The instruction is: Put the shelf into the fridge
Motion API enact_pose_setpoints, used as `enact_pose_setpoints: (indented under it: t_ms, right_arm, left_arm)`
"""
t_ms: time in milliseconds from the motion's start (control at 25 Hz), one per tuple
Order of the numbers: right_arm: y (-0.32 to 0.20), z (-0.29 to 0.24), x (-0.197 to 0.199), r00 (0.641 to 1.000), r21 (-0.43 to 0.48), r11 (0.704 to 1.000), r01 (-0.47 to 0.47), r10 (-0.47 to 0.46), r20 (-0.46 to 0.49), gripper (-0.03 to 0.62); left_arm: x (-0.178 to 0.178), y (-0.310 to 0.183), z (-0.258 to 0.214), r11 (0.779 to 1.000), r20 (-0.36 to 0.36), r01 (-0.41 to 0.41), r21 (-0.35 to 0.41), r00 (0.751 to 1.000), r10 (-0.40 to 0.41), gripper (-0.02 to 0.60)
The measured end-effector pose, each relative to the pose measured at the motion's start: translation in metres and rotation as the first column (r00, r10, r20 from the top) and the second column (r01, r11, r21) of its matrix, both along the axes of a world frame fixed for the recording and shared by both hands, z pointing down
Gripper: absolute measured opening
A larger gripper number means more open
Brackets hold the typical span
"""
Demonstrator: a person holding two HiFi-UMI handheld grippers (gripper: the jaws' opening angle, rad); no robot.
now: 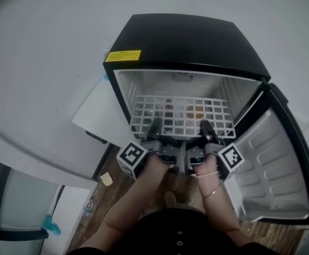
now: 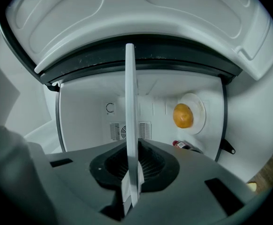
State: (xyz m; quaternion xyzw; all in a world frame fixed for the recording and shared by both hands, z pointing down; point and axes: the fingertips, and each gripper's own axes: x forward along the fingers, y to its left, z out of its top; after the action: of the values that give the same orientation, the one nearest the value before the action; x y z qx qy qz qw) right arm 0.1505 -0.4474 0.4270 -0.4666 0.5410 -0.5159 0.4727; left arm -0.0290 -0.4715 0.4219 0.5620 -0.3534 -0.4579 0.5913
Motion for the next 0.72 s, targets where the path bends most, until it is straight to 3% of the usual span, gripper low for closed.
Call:
enact_pose_setpoints:
  t_ms: [720]
  right_arm:
    - [-0.061,-0.004,0.007,1.0,-0.004,1.0,-0.001,0.001,-0.016,0.034]
  left_arm:
    - [0.005,-0.062,0.0,1.0,0.038,0.003,0.007,0.999,-0.003,0.031]
